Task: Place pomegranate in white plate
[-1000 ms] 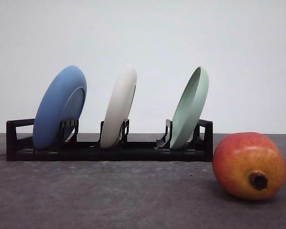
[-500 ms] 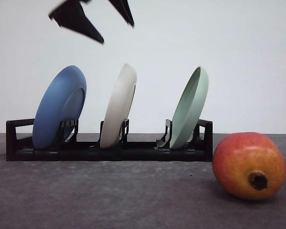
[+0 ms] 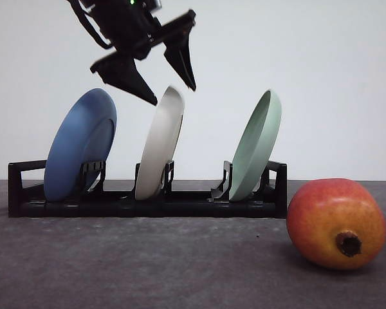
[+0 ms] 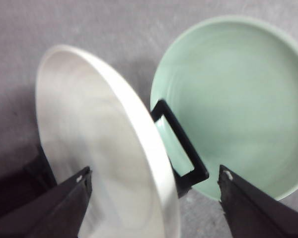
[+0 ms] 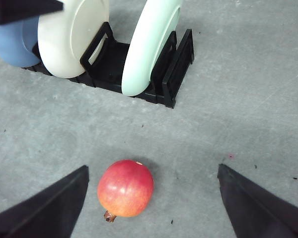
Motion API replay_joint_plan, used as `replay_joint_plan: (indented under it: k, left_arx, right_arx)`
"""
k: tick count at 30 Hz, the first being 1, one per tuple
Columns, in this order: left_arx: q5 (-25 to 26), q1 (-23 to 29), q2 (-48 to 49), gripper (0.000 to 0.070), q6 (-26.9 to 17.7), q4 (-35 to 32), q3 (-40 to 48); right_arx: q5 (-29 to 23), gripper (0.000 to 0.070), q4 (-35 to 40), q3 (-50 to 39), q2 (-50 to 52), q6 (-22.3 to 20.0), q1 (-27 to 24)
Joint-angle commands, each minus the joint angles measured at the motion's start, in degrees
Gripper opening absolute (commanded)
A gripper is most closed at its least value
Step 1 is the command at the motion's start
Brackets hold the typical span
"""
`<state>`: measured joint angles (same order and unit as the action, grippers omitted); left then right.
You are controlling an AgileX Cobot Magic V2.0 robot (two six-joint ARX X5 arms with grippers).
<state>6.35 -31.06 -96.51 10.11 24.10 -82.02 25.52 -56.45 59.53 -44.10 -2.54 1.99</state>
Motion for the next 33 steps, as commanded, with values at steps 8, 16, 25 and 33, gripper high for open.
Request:
replay_joint_plan:
  k: [8,16,25,33]
  left_arx:
    - [0.8,-1.1,-2.3,0.0174,0.0,-0.6,-1.5]
    - [3.4,-1.1,-2.3,0.0003,1.4,-0.5,-1.6]
    - [5.7,-1.1,-1.0,0.0003,4.3,-0.5,-1.8]
    - [5.7,-1.1,4.2,0.0003,4.5,-1.5,-1.8]
  right_arx:
    - [0.2,0.0522,0.2,1.1,-0.4,0.6,0.1]
    - [0.2,0.0521,0.2,1.1,-0.4,0.6,0.1]
    - [0.2,0.0522,0.2,1.1,-0.4,0.6,0.1]
    - [0.2,0.0522,0.2,1.1,-0.4,0.6,0.1]
